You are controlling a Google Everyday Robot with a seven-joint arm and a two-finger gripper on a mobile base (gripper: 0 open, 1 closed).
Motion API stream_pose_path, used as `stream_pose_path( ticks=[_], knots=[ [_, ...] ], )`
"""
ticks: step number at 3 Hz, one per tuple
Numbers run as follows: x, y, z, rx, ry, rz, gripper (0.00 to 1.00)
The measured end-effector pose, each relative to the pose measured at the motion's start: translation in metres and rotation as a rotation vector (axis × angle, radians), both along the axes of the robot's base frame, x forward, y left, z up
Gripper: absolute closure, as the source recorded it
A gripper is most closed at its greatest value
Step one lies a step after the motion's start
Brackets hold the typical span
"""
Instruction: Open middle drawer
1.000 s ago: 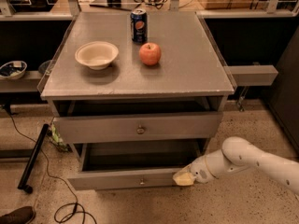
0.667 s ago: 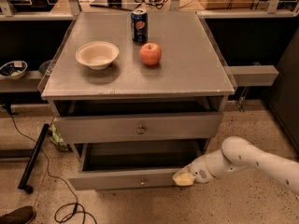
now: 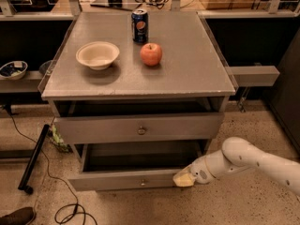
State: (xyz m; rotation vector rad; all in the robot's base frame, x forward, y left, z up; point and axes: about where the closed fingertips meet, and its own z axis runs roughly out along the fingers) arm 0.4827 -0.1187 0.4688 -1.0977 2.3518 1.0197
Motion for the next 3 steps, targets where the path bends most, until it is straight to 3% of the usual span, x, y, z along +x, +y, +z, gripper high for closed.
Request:
stream_pose_path(
  ticks=[1, 2, 3],
  knots=[
    [0.0000, 0.0000, 0.0000, 0.000, 0.000, 0.000, 0.11],
    [-0.0001, 0.0001, -0.0001, 0.000, 0.000, 0.000, 0.00],
    [-0.0001, 0.0001, 0.0000, 0.000, 0.000, 0.000, 0.00]
  ],
)
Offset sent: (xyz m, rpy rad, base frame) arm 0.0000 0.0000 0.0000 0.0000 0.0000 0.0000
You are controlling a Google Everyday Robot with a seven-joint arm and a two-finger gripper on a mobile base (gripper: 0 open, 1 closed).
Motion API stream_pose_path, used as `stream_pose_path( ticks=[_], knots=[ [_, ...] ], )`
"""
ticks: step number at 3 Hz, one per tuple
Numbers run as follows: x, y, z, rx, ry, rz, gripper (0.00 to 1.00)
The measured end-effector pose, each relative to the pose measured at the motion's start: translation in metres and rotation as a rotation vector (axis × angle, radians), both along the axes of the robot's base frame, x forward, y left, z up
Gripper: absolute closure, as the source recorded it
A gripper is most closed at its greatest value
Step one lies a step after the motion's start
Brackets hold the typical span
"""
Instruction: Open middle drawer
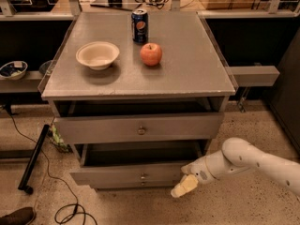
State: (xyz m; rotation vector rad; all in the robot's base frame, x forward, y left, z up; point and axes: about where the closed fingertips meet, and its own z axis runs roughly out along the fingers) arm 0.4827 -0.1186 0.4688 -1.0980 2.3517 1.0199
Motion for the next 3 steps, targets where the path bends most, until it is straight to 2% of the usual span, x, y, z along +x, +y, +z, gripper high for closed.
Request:
stream_pose_path(
  ticks=[1, 2, 3],
  knots=[
    [0.000, -0.001, 0.017, -0.007, -0.026, -0.010, 0.00],
    [0.000, -0.013, 0.062, -0.044, -0.093, -0.040, 0.00],
    [0.002, -0.009, 0.058, -0.033, -0.082, -0.033, 0.00]
  ],
)
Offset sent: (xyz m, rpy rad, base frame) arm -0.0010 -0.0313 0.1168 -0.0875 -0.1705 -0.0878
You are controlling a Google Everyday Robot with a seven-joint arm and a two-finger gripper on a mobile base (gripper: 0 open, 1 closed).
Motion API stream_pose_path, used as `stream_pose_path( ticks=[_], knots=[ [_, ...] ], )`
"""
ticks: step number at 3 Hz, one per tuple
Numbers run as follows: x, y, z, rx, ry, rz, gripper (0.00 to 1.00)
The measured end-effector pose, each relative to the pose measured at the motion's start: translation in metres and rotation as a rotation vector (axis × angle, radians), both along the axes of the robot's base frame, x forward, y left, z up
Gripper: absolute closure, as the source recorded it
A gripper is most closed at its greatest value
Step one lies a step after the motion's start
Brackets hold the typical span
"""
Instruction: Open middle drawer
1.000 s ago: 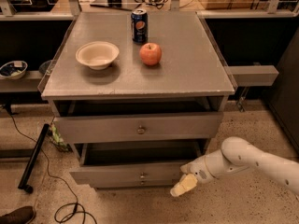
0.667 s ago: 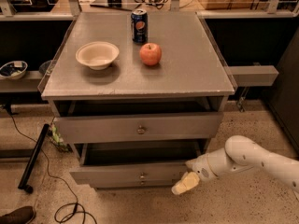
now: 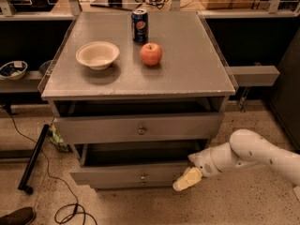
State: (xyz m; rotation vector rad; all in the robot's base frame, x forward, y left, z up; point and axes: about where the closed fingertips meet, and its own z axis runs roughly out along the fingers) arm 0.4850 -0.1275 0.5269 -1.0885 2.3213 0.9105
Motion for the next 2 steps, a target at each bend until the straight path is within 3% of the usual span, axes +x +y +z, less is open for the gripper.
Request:
stream_pose_path(
  ticks=[2],
  knots=[
    [0.038, 0.029, -0.040, 0.052, 0.067, 0.063, 0.00]
  ],
)
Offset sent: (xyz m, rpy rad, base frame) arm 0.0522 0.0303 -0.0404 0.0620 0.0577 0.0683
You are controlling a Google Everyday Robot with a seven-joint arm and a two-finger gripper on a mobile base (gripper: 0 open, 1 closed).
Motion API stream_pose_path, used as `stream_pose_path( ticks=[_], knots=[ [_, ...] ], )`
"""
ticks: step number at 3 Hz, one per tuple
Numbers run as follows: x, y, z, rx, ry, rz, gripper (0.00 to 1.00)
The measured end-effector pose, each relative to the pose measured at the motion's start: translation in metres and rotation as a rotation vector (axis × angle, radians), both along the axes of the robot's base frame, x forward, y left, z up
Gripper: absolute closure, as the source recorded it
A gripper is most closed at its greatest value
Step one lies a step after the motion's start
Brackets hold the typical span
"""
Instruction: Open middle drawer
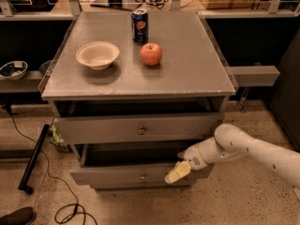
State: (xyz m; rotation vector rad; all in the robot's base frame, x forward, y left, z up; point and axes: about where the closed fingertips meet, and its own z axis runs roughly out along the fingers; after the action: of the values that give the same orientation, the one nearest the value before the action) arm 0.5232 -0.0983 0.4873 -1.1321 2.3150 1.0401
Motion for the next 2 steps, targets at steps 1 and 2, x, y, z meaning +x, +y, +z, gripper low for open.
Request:
stream_pose_path(
  ticks=[1, 2],
  knots=[
    [0.0002, 0.0005, -0.0004, 0.001, 0.001, 0.001, 0.00],
    [-0.0068, -0.0021, -0.0057, 0.000, 0.019, -0.003, 0.00]
  ],
)
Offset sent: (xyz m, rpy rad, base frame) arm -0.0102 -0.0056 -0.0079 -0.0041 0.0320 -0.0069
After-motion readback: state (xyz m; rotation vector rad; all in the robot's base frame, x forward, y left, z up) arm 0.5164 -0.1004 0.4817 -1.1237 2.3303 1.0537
